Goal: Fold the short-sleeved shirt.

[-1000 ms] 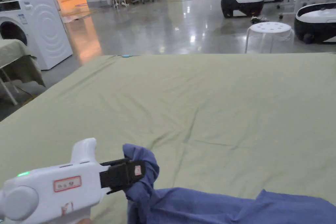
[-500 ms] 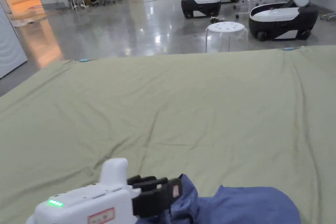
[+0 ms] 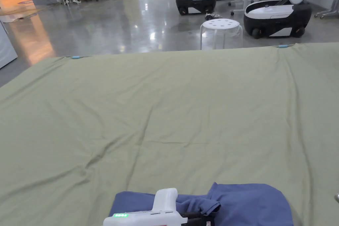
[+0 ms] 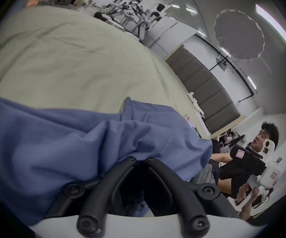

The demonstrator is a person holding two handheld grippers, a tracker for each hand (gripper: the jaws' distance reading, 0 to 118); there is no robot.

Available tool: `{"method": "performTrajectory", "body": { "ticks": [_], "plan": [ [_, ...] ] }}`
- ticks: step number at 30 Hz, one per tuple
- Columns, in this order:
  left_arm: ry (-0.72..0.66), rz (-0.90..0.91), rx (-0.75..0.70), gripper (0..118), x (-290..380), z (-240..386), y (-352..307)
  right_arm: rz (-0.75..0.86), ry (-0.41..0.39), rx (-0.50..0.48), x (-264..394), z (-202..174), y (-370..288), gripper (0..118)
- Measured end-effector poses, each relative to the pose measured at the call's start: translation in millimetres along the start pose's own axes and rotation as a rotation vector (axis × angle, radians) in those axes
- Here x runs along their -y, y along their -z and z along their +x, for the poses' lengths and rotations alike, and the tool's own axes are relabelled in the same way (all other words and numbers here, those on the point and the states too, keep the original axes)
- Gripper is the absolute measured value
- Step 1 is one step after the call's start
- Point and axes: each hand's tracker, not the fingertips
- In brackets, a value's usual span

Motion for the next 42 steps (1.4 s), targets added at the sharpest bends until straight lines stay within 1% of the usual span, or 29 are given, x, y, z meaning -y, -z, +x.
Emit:
{"method": "performTrajectory", "body": {
  "ticks": [1,2,3,5,6,10,12,14,15,18,19,21,22,23,24,25,26,27,28,30,31,32,33,34,35,36,38,40,42],
  "plan": [
    [-0.011,0.007,0.011,6,-4,0,-7,-0.002,0.003,-0.002,0,0,1,0],
    [-0.025,0.021,0.025,11,-8,-2,-16,-0.002,0.009,-0.005,0,0,1,0],
    [-0.034,0.032,0.030,25,-8,-7,-28,-0.001,0.019,-0.012,0,1,2,0],
    [-0.056,0.130,0.064,60,-12,-13,-68,-0.005,0.045,-0.038,0,2,6,0],
    [-0.067,0.175,0.074,62,-13,-18,-88,-0.007,0.050,-0.041,1,2,7,0],
    [-0.138,0.337,-0.123,62,-12,-65,-171,-0.025,0.058,-0.060,4,0,14,0],
    [-0.261,0.369,-0.225,62,-6,-99,-192,-0.042,0.061,-0.075,6,-1,17,0],
    [-0.398,0.372,-0.271,61,6,-127,-201,-0.057,0.062,-0.086,9,-3,19,0],
    [-0.455,0.366,-0.205,61,12,-130,-197,-0.060,0.061,-0.089,9,-4,19,0],
    [-0.638,0.364,0.140,61,33,-155,-175,-0.066,0.049,-0.087,6,-10,18,0],
    [-0.680,0.358,0.197,61,38,-146,-158,-0.065,0.039,-0.081,5,-12,16,0],
    [-0.694,0.333,0.247,60,42,-147,-135,-0.064,0.012,-0.071,3,-14,14,0],
    [-0.676,0.363,0.273,60,41,-142,-132,-0.063,-0.006,-0.061,2,-16,12,0],
    [-0.645,0.355,0.263,58,35,-137,-135,-0.060,-0.023,-0.051,1,-17,9,0],
    [-0.614,0.305,0.235,51,29,-133,-133,-0.058,-0.031,-0.045,1,-18,8,0],
    [-0.592,0.290,0.168,28,26,-129,-132,-0.059,-0.035,-0.040,1,-18,7,0],
    [-0.577,0.291,0.093,12,26,-125,-130,-0.060,-0.033,-0.039,2,-18,7,0],
    [-0.577,0.314,0.078,12,30,-135,-129,-0.062,-0.030,-0.039,3,-17,7,0],
    [-0.600,0.303,0.120,12,31,-137,-129,-0.064,-0.023,-0.040,3,-17,7,0],
    [-0.612,0.343,0.119,12,29,-128,-143,-0.071,-0.015,-0.040,4,-16,7,0],
    [-0.575,0.349,0.119,12,21,-143,-152,-0.069,-0.016,-0.037,5,-17,6,0],
    [-0.503,0.351,0.083,12,13,-135,-166,-0.069,-0.015,-0.038,5,-16,7,0],
    [-0.445,0.332,-0.017,12,5,-128,-179,-0.073,-0.012,-0.045,5,-16,8,0],
    [-0.402,0.338,-0.082,12,-3,-121,-196,-0.079,-0.009,-0.054,6,-13,10,0],
    [-0.375,0.341,-0.091,12,-16,-108,-216,-0.080,-0.010,-0.058,6,-13,12,0],
    [-0.335,0.363,-0.140,12,-23,-100,-232,-0.080,-0.013,-0.058,7,-14,12,0],
    [-0.202,0.420,-0.283,12,-37,-72,-256,-0.080,-0.014,-0.057,10,-14,15,0],
    [-0.027,0.432,-0.346,12,-45,-42,-259,-0.087,0.002,-0.069,13,-14,18,0],
    [0.005,0.413,-0.338,12,-51,-19,-239,-0.099,0.015,-0.082,14,-15,21,0]
  ]
}}
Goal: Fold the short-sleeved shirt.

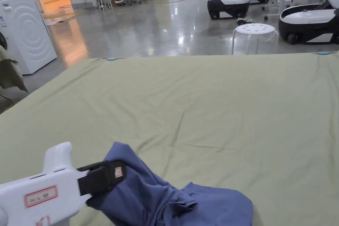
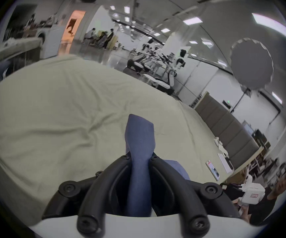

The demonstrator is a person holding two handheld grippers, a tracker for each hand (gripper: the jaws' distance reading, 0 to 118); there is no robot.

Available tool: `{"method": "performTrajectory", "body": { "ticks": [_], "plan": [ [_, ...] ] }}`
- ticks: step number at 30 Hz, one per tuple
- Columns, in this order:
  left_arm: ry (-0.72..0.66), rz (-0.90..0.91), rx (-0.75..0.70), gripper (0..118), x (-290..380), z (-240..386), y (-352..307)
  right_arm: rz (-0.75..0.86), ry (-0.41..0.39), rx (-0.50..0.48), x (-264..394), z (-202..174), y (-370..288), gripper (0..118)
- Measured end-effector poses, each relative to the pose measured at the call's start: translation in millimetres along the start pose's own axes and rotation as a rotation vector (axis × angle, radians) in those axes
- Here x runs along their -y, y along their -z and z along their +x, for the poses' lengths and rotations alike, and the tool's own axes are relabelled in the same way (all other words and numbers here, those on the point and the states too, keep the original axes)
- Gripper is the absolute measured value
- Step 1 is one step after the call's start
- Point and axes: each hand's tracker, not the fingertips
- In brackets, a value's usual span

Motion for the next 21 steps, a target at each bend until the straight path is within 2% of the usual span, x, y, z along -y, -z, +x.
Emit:
{"method": "performTrajectory", "body": {
  "ticks": [6,11,13,15,16,18,20,21],
  "plan": [
    [0.106,-0.217,0.090,12,57,80,96,0.016,-0.041,0.003,0,-7,-14,0],
    [0.107,-0.332,0.215,12,101,113,149,0.033,-0.001,0.023,3,5,-23,0],
    [0.205,-0.362,0.187,14,111,121,160,0.025,0.018,0.035,5,13,-20,0],
    [0.261,-0.406,0.188,38,112,121,168,0.020,0.032,0.039,6,17,-18,0],
    [0.196,-0.413,0.240,52,108,115,166,0.020,0.038,0.039,5,19,-17,0],
    [0.007,-0.373,0.344,54,93,107,149,0.023,0.044,0.031,6,21,-18,0],
    [-0.079,-0.299,0.404,48,82,93,136,0.025,0.052,0.021,8,23,-16,0],
    [-0.088,-0.272,0.394,34,75,91,127,0.022,0.058,0.017,9,24,-14,0]
  ]
}}
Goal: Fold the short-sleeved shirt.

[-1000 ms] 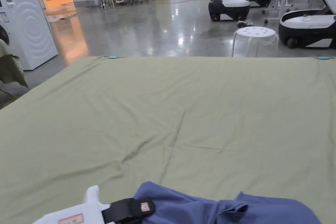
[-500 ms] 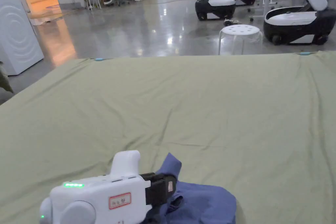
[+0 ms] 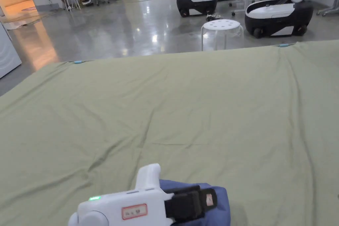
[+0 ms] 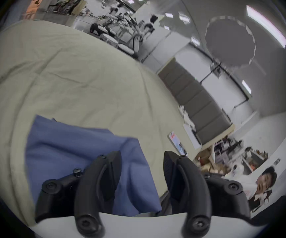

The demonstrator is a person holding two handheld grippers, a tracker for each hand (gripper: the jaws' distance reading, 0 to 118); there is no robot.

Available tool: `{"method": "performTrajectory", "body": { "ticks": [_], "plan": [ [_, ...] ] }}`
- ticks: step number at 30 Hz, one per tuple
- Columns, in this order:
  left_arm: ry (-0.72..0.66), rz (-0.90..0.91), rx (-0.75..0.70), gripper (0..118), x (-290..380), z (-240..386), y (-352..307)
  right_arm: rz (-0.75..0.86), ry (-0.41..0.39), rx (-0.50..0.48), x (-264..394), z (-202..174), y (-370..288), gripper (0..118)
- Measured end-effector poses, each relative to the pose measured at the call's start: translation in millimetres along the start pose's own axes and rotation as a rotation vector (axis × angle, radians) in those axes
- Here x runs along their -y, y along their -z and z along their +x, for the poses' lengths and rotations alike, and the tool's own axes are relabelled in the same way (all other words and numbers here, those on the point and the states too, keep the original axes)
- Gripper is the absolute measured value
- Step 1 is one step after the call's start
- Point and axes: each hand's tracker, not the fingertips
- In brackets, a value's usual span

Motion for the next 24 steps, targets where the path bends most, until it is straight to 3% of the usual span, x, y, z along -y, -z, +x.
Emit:
{"method": "performTrajectory", "body": {
  "ticks": [1,2,6,9,11,14,16,17,18,20,22,24],
  "plan": [
    [0.002,0.029,-0.039,9,-1,-2,-4,-0.004,0.004,-0.001,1,1,2,0],
    [0.009,0.051,-0.066,5,-2,-3,-3,-0.009,0.008,-0.002,3,1,5,0],
    [0.075,-0.127,-0.075,5,16,-2,39,-0.030,0.015,-0.015,5,-2,9,0],
    [0.127,-0.296,-0.230,5,41,-1,89,-0.037,0.000,-0.018,4,-9,9,0],
    [0.089,-0.249,-0.150,4,43,-6,86,-0.038,-0.001,-0.018,4,-14,8,0],
    [0.065,-0.228,-0.151,4,32,4,75,-0.060,0.025,-0.131,0,-19,18,0],
    [0.077,-0.177,-0.148,5,20,8,48,-0.071,-0.059,-0.125,-10,-33,33,0],
    [0.098,-0.128,-0.111,10,15,11,28,-0.058,-0.111,-0.140,-17,-43,41,0],
    [0.100,-0.094,-0.087,25,9,12,9,-0.050,-0.125,-0.188,-24,-49,51,0],
    [0.086,-0.026,-0.109,52,-2,5,-28,-0.067,-0.086,-0.315,-39,-58,74,0],
    [0.093,0.058,-0.176,56,-7,0,-65,-0.122,-0.064,-0.371,-55,-70,104,0],
    [0.089,0.110,-0.190,57,-10,-13,-96,-0.238,-0.139,-0.303,-61,-83,148,0]
  ]
}}
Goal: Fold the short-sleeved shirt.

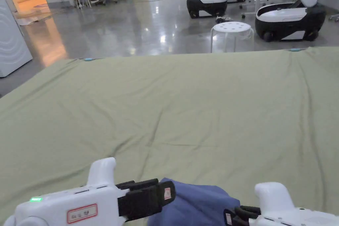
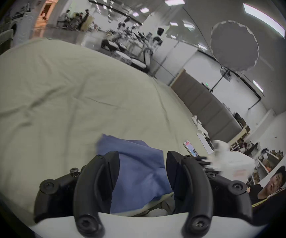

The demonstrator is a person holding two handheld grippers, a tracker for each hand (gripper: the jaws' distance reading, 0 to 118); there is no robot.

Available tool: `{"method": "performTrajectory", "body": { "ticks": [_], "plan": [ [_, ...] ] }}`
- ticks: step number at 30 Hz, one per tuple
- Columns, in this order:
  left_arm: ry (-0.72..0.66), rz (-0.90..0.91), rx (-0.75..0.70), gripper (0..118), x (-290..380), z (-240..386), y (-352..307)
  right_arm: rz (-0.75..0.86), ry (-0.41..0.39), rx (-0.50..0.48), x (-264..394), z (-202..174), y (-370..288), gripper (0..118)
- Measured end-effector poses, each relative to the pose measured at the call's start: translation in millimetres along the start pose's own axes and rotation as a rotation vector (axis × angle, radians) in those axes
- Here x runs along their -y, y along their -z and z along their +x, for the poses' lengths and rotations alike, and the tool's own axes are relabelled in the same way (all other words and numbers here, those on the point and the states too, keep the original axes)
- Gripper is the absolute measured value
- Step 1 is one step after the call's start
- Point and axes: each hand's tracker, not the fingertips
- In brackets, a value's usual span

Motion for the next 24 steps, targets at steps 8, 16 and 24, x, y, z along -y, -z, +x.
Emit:
{"method": "performTrajectory", "body": {
  "ticks": [8,16,24],
  "plan": [
    [-0.199,-0.033,0.112,58,3,-62,-6,-0.267,-0.078,0.108,-9,2,59,0],
    [-0.326,-0.179,0.274,58,19,-90,72,-0.226,-0.020,0.085,0,4,53,0],
    [-0.371,-0.199,0.248,58,28,-103,81,-0.204,-0.045,0.108,4,2,54,0]
  ]
}}
